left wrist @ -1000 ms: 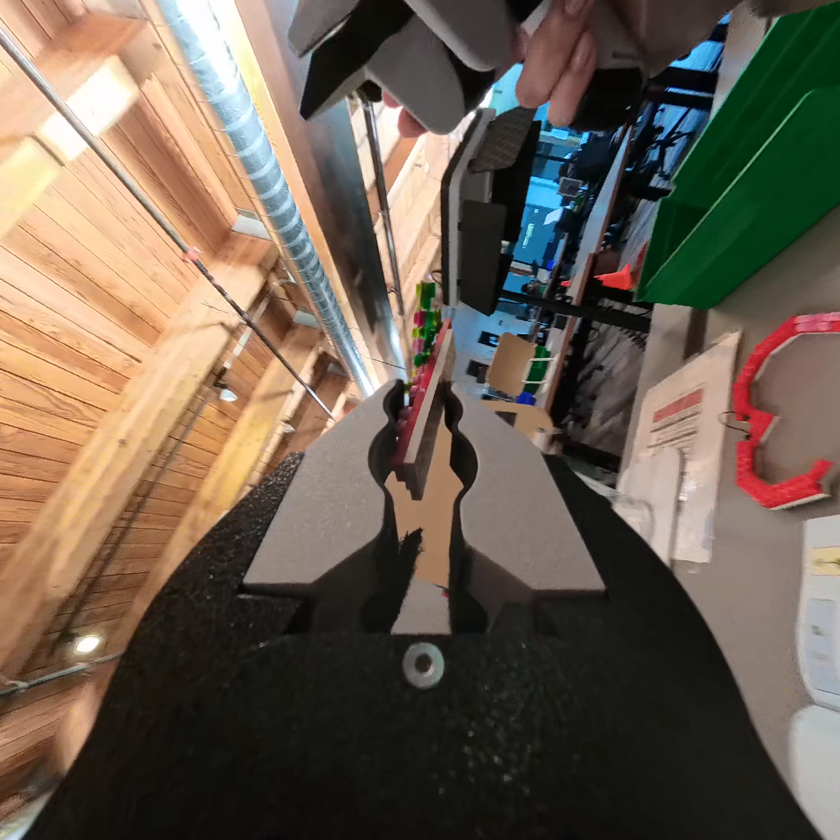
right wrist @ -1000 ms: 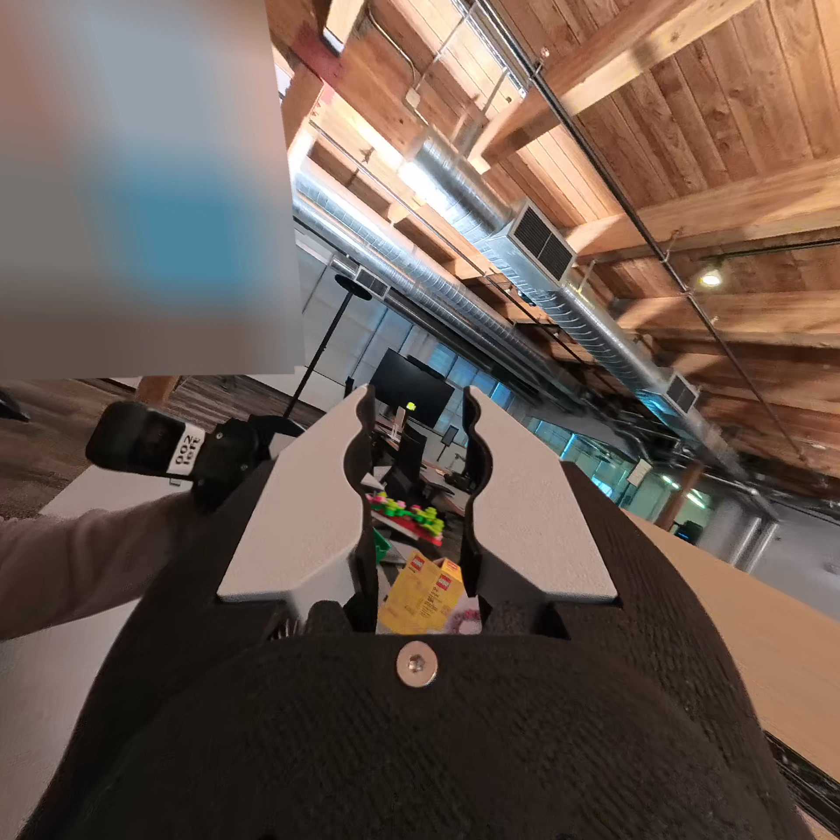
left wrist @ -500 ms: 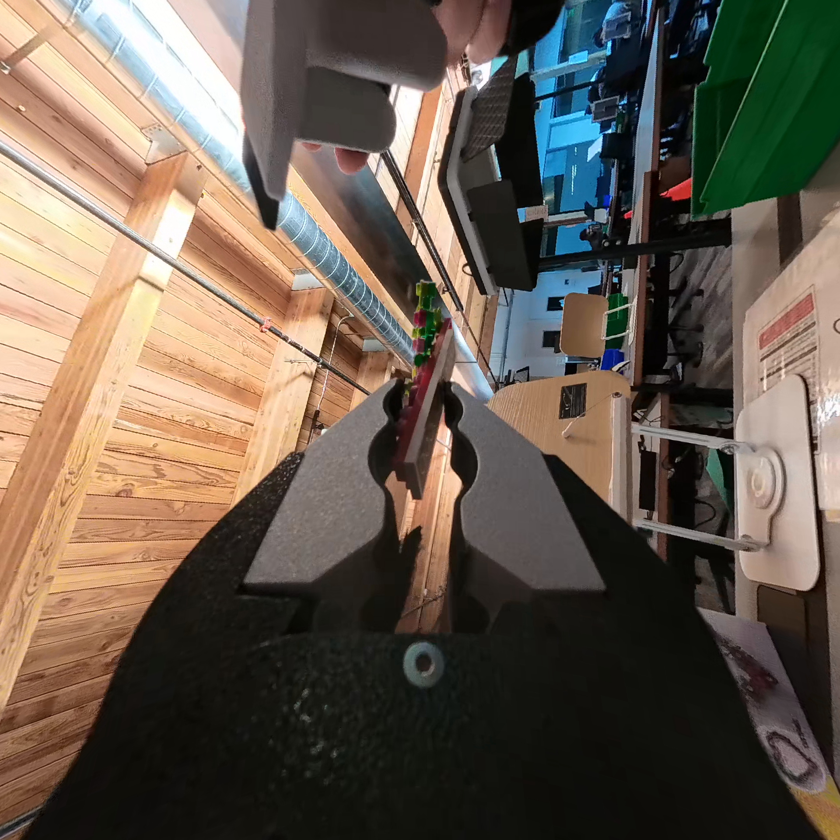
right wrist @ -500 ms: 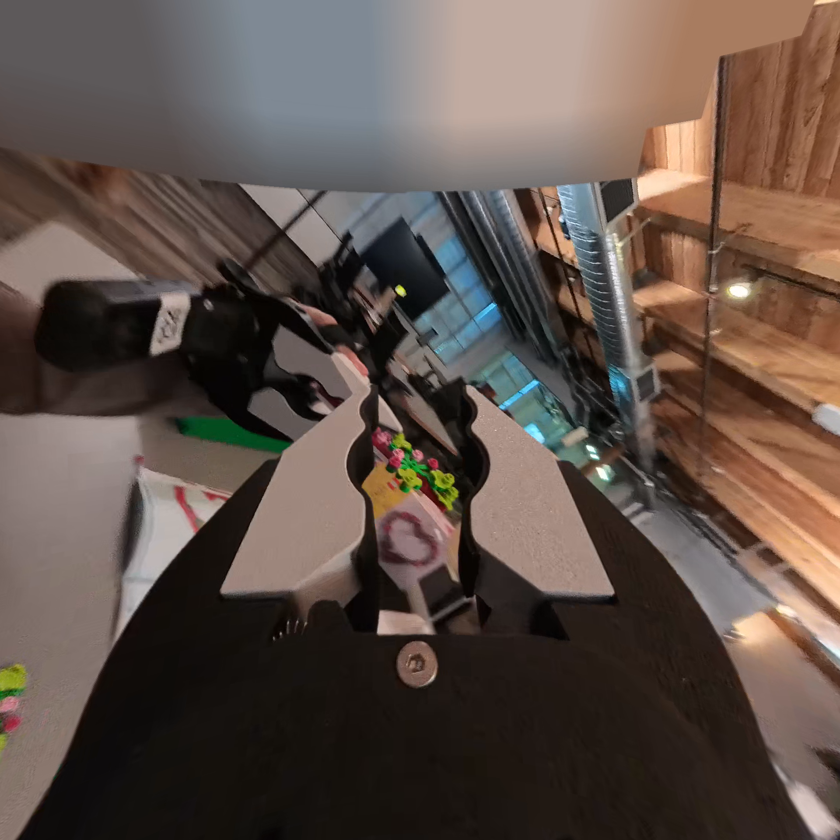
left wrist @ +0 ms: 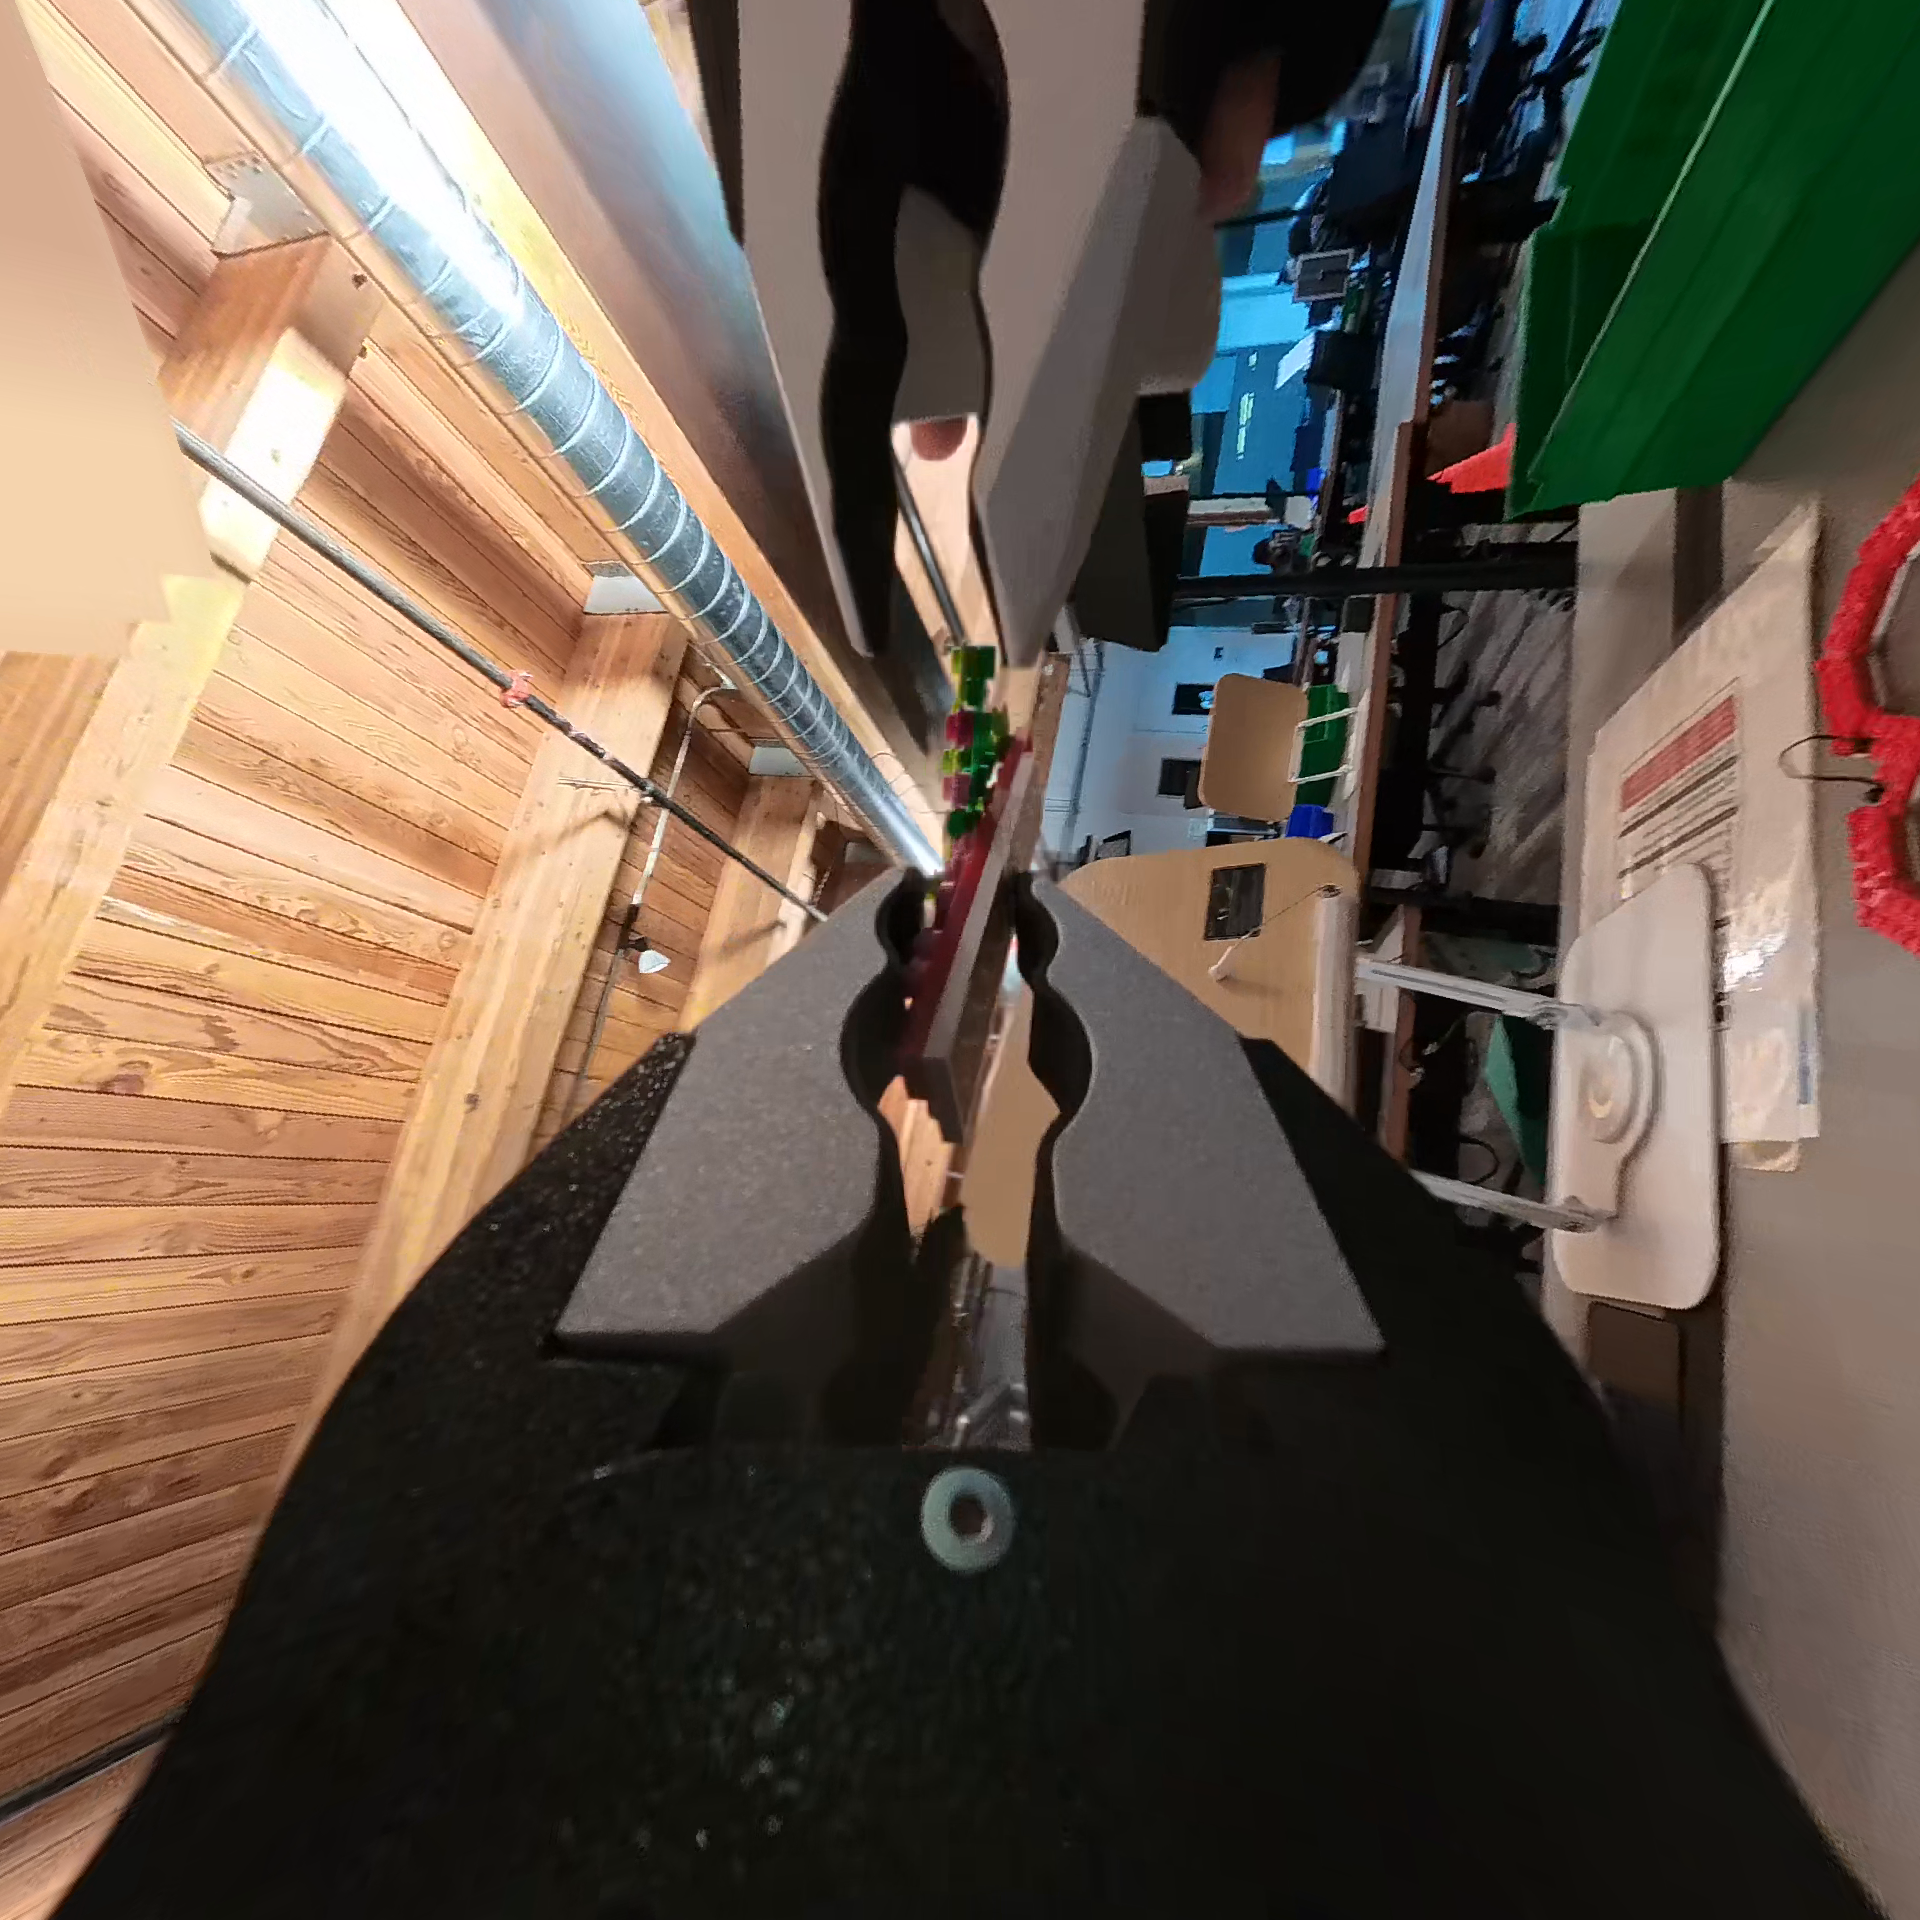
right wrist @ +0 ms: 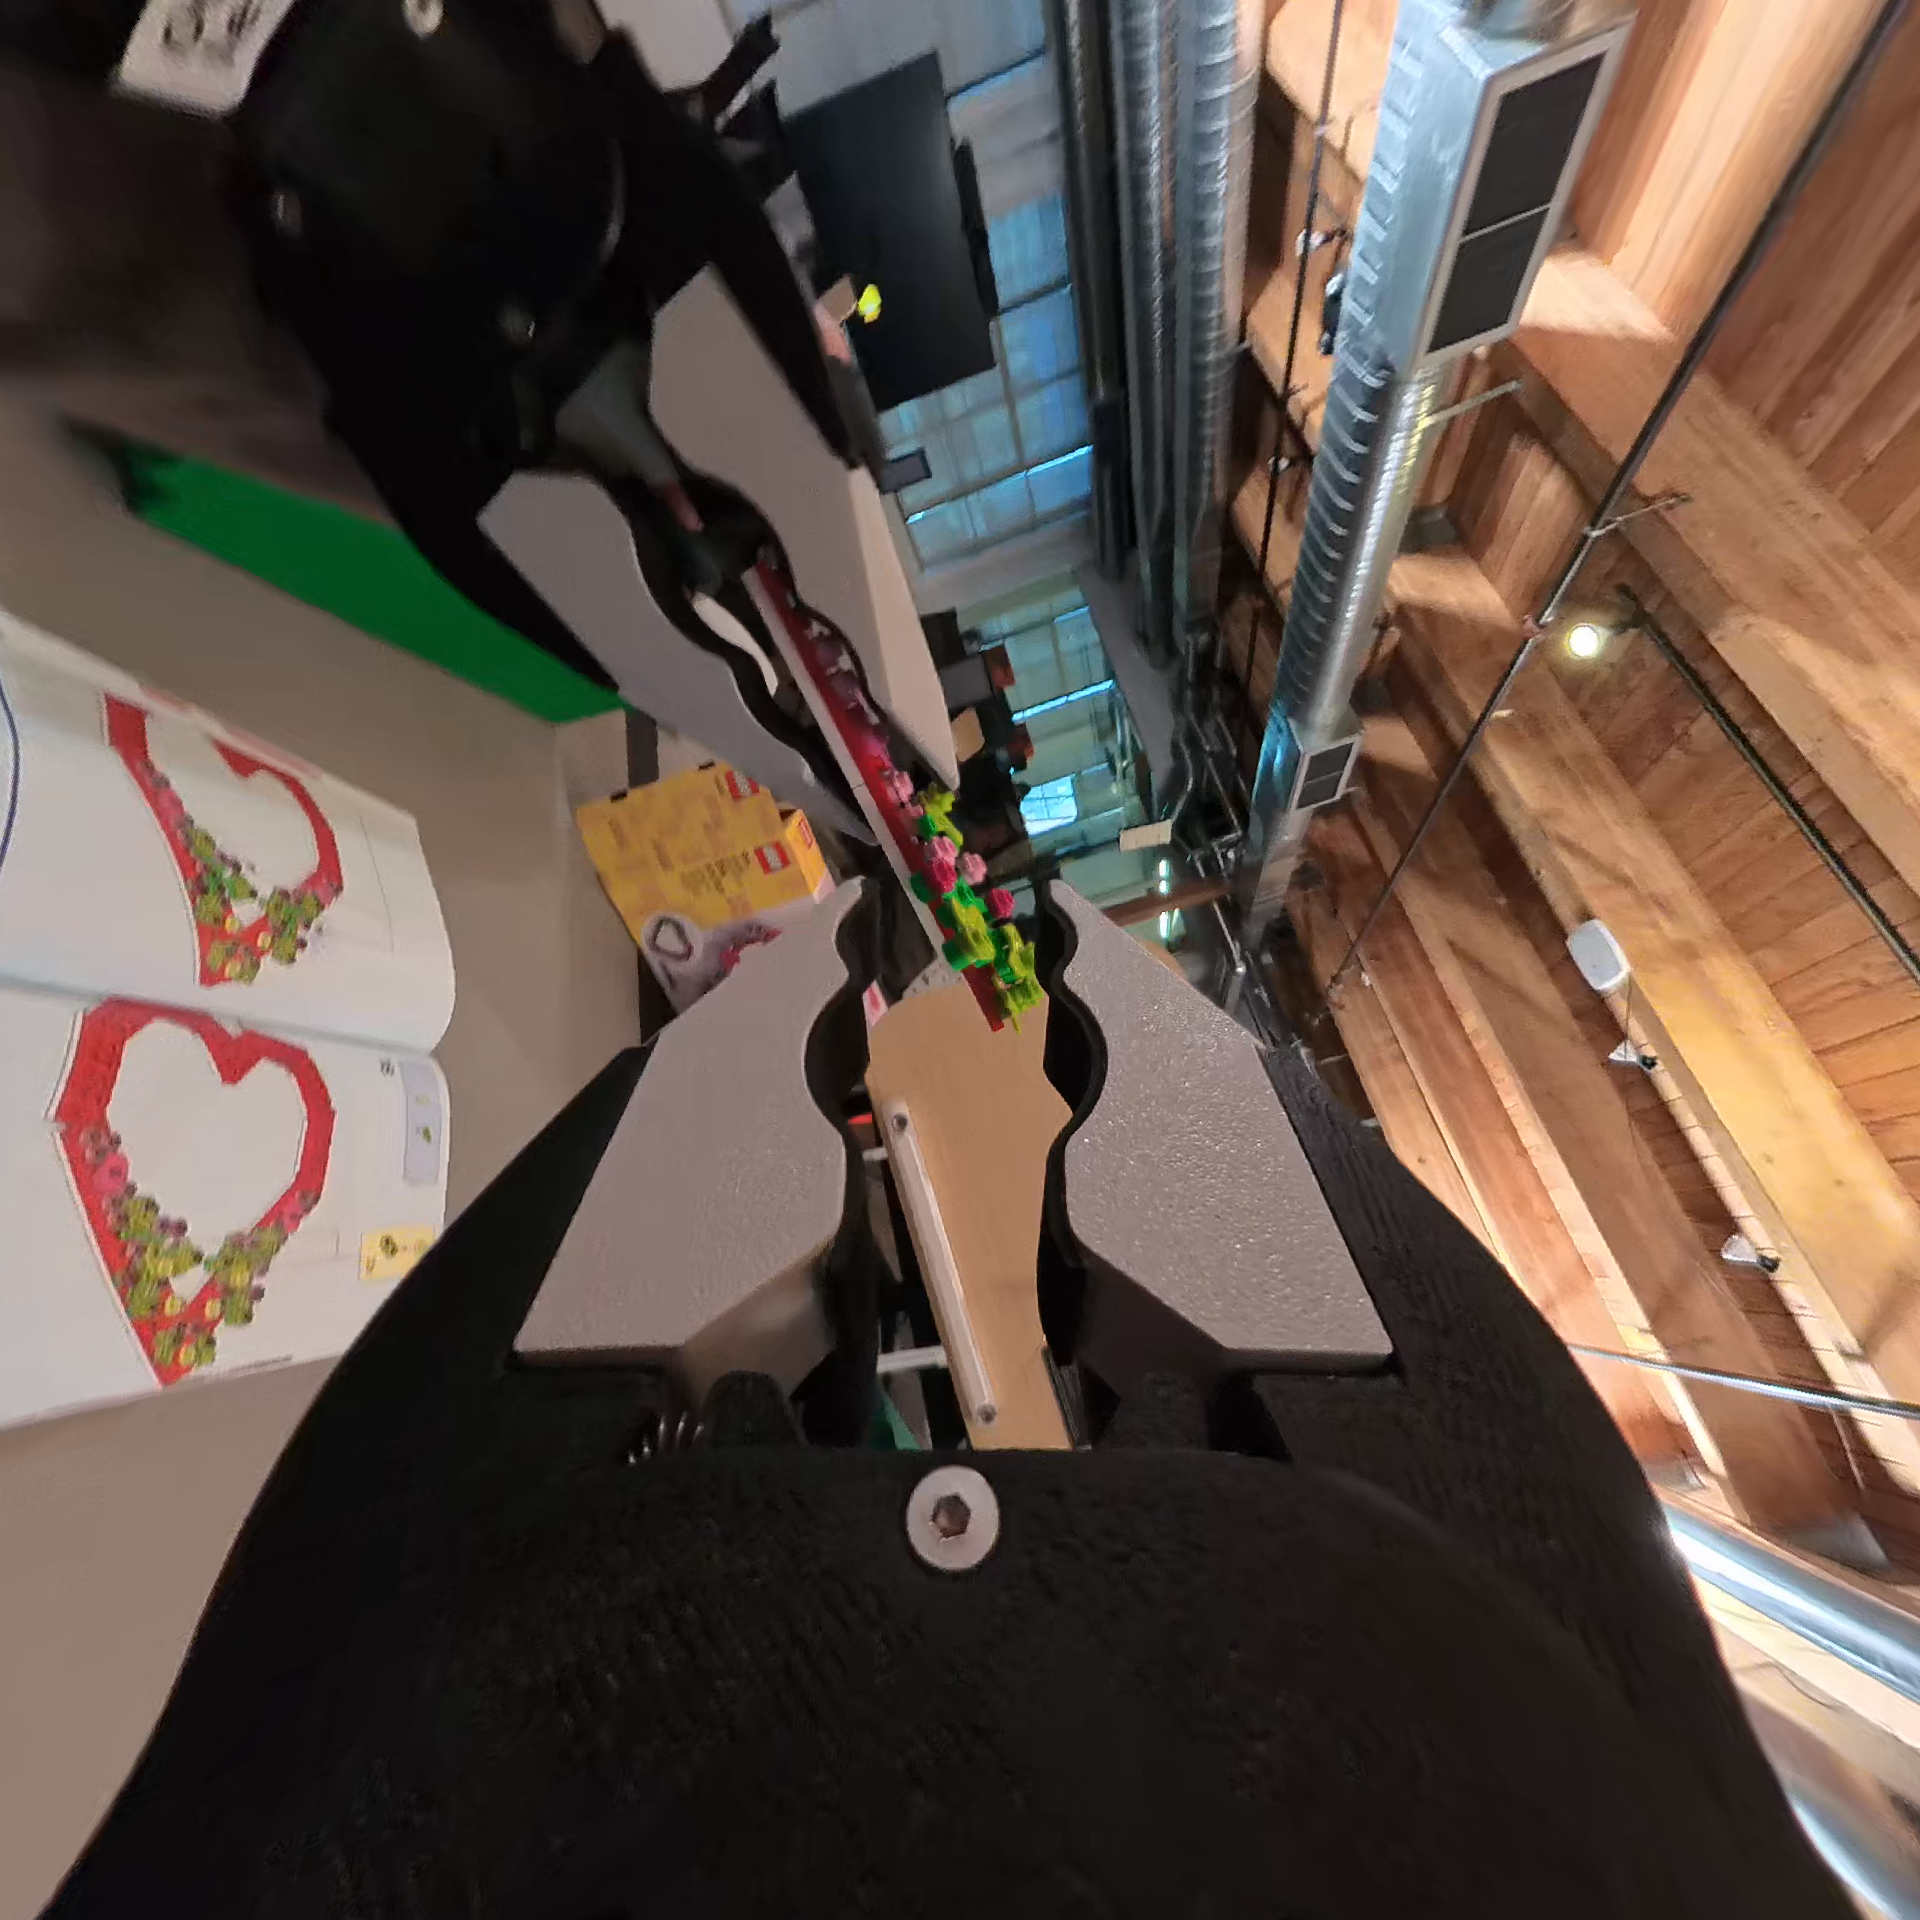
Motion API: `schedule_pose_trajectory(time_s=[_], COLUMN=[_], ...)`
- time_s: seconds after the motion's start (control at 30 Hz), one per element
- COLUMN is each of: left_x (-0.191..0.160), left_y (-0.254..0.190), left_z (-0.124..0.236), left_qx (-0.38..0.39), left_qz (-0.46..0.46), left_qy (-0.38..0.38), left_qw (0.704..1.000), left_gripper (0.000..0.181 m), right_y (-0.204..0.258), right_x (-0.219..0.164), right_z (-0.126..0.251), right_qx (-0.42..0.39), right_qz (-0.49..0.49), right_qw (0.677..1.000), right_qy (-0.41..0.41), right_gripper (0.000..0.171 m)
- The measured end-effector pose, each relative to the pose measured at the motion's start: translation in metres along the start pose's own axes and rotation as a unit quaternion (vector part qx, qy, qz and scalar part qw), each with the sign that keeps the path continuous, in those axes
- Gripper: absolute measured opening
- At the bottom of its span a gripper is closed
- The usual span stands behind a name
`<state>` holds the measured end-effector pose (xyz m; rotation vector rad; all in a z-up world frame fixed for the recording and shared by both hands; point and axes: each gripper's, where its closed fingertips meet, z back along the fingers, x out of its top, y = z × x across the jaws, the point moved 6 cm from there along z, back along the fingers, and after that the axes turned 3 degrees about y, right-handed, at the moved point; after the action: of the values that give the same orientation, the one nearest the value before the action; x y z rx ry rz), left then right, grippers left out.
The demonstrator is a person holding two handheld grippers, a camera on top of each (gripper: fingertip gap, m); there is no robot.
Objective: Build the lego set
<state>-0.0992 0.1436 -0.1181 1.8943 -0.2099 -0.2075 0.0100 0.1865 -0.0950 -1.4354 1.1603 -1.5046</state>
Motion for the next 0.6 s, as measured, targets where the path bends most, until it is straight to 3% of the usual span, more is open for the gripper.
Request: schedule_pose_trajectory(time_s=[0.03,0.27,0.47,0.6], left_x=[0.0010,0.0058,0.0061,0.0069], left_y=[-0.0005,0.0006,-0.0006,0.0053], left_z=[-0.0002,0.0038,0.0052,0.0074], left_qx=[-0.010,-0.066,-0.116,-0.112], left_qz=[0.011,0.086,0.170,0.195], left_qy=[-0.004,-0.046,-0.071,-0.077], left_qw=[1.000,0.993,0.976,0.971], left_gripper=[0.014,0.014,0.015,0.037], right_y=[0.0010,0.0064,0.0067,0.0057], right_x=[-0.0008,-0.0057,-0.0054,-0.0079], right_z=[-0.0008,-0.0012,0.0013,0.0012], right_qx=[0.003,0.021,0.042,0.041], right_qz=[0.003,0.029,0.003,-0.002], right_qw=[1.000,0.999,0.999,0.998], right_qy=[0.004,0.032,0.033,0.043], right_gripper=[0.027,0.007,0.006,0.007])
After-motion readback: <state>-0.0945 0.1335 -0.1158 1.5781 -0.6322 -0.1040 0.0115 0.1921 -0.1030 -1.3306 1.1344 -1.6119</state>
